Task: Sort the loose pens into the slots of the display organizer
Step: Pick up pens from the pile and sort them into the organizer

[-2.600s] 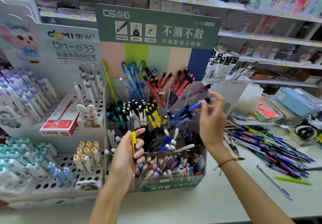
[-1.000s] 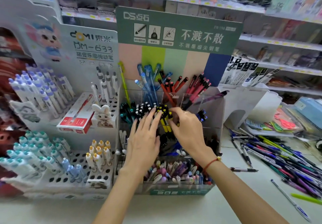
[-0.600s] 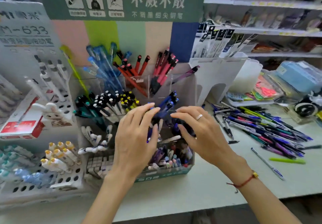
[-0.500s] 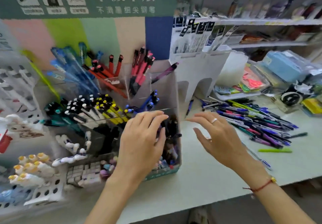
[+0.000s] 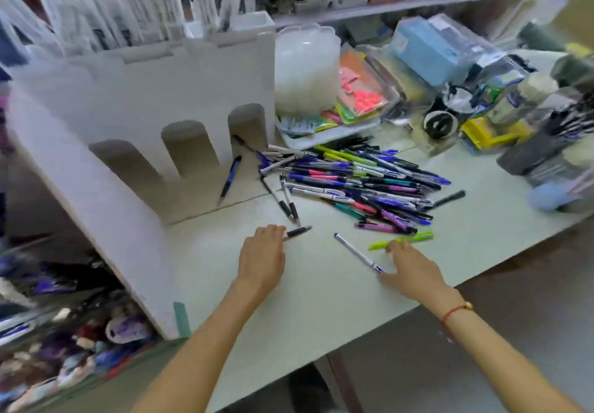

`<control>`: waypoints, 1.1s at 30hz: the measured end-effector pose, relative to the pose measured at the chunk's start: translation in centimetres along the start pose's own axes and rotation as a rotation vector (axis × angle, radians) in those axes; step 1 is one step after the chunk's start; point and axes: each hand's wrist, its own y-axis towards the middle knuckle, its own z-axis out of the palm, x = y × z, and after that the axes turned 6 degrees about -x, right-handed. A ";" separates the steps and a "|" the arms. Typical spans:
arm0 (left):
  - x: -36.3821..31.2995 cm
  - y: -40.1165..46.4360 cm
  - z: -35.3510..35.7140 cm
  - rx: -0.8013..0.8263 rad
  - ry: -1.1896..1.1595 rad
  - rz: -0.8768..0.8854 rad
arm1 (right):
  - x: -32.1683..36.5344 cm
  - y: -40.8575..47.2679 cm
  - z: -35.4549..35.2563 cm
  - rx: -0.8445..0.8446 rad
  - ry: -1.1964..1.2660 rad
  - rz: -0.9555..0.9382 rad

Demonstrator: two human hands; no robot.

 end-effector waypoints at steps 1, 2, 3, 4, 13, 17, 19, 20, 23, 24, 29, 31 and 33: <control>0.0 0.6 0.8 -0.021 0.001 0.001 | -0.5 0.4 0.4 -0.029 0.010 -0.039; 0.0 1.0 1.3 -0.057 -0.003 0.011 | -0.9 0.9 0.7 -0.064 0.008 -0.086; 0.1 1.4 1.6 -0.100 -0.004 0.029 | -1.3 1.2 0.9 -0.102 -0.004 -0.131; 0.4 1.8 1.8 -0.141 0.006 0.055 | -1.6 1.6 1.1 -0.149 -0.020 -0.162; 3.0 6.8 1.4 -0.074 -0.023 0.150 | -4.2 5.1 2.3 -0.436 -0.052 -0.059; 2.7 8.0 2.6 0.037 -0.053 0.115 | -2.6 5.7 4.5 -0.400 0.068 -0.038; 1.6 7.7 3.5 0.004 -0.114 0.049 | -1.3 5.9 5.2 -0.449 0.106 -0.071; 0.9 7.5 3.9 -0.024 -0.141 0.019 | -0.7 6.0 5.5 -0.463 0.125 -0.085; -1.2 6.4 4.7 -0.139 -0.149 -0.008 | 1.5 6.3 5.7 -0.489 0.125 -0.177; -1.6 6.1 4.7 -0.134 -0.143 -0.010 | 2.1 6.5 5.6 -0.491 0.101 -0.216; 0.0 7.5 3.3 -0.149 0.003 0.093 | 2.9 8.5 3.8 -0.617 -0.067 -0.381; 1.1 8.8 2.1 -0.104 0.109 0.176 | 2.6 9.2 2.8 -0.622 -0.122 -0.423; 2.0 10.2 1.3 0.020 0.109 0.167 | 2.4 9.6 2.0 -0.586 -0.170 -0.426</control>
